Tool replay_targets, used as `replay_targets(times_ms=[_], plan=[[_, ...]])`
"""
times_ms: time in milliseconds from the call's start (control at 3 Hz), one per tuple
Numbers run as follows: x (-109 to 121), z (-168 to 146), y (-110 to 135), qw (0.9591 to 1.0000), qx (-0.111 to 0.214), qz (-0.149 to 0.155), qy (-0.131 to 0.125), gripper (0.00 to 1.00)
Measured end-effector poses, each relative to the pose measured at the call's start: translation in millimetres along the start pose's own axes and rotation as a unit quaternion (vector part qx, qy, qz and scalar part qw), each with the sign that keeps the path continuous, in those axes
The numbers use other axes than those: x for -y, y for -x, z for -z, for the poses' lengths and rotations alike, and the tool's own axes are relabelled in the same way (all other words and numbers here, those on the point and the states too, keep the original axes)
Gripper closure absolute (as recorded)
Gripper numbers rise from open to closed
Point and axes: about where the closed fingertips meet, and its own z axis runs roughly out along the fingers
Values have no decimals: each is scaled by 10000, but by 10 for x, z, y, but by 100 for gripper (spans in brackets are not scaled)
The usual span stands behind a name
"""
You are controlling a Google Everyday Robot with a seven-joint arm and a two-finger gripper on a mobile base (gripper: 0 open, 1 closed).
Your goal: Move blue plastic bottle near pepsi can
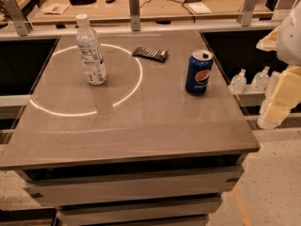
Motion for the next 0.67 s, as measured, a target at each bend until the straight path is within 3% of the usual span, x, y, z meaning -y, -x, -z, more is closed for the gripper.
replay_targets(times_ms=[333, 667], plan=[[28, 67, 53, 9999, 14, 57, -89, 0], [145, 286, 296, 9986, 111, 397, -337, 0]])
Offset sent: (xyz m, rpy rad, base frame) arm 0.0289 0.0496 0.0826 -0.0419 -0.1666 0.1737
